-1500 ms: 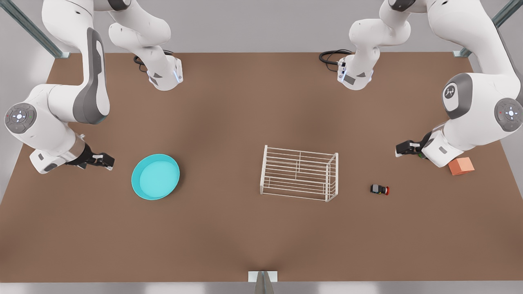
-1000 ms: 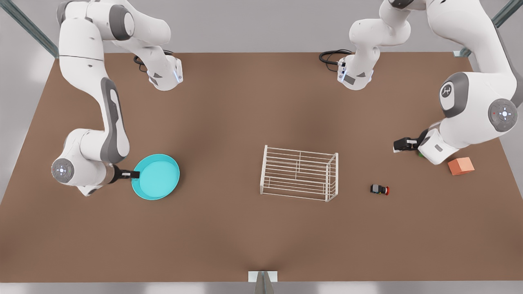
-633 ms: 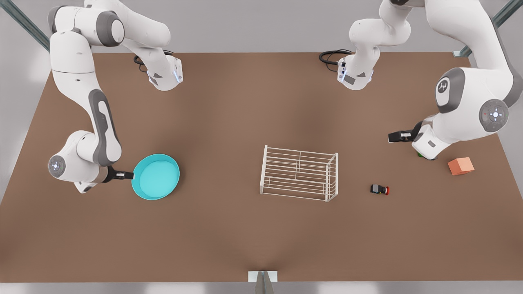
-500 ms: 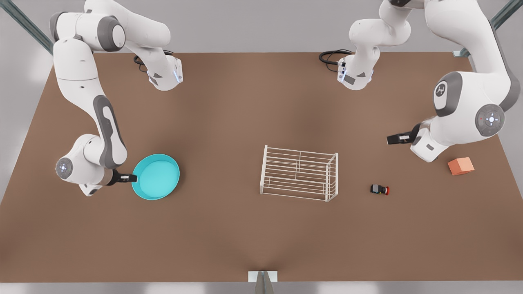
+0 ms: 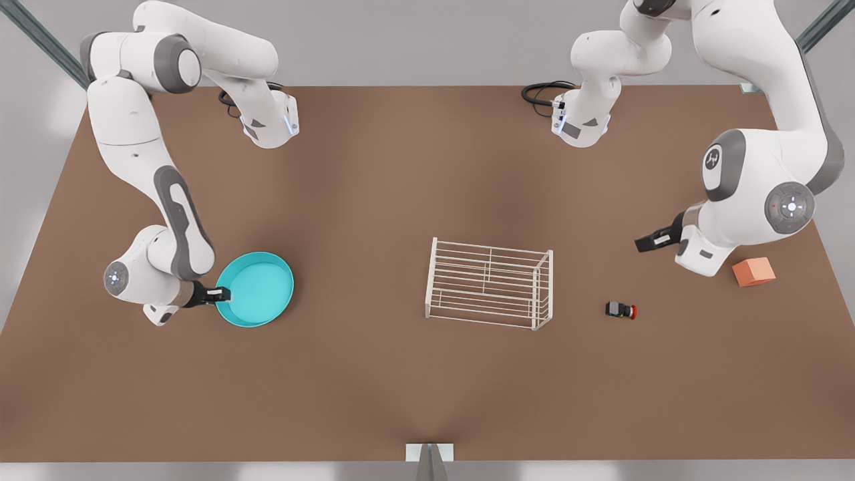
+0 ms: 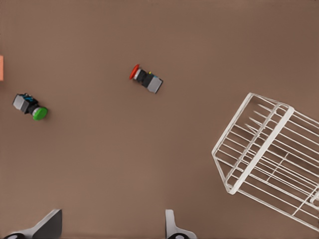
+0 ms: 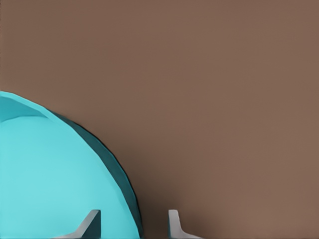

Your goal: Place the plate on the shelf with right arm and place the red button switch in the plate with left arm

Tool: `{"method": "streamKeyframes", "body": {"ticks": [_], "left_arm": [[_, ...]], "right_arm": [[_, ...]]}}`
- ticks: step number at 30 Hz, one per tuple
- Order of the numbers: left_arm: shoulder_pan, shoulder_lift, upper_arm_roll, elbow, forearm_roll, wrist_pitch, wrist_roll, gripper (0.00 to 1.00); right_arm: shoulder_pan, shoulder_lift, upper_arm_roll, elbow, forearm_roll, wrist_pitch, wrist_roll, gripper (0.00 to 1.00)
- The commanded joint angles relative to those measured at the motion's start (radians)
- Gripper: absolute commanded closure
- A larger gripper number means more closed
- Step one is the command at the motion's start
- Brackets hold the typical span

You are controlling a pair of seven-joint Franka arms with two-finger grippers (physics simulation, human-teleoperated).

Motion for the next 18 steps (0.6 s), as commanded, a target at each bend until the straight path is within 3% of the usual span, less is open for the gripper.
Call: {"method": "streamKeyframes", "body": {"ticks": [1,6,8,18], "left_arm": [[-0.002,0.001,-0.001,0.001,0.013,-0.002,-0.179,0.00],[-0.003,0.006,-0.001,0.001,0.001,0.001,-0.281,0.00],[-0.005,0.009,-0.001,0.002,0.002,0.002,-0.294,0.00],[-0.002,0.018,0.000,0.002,-0.039,-0.007,-0.487,0.00]], "right_arm": [[-0.009,0.001,0.009,0.000,0.004,-0.001,-0.146,0.46],[-0.009,0.001,0.012,0.000,0.004,-0.023,-0.171,0.71],[-0.012,0.001,0.012,0.002,0.004,-0.027,-0.171,0.75],[-0.014,-0.076,0.048,0.011,0.056,-0.133,-0.196,0.79]]}}
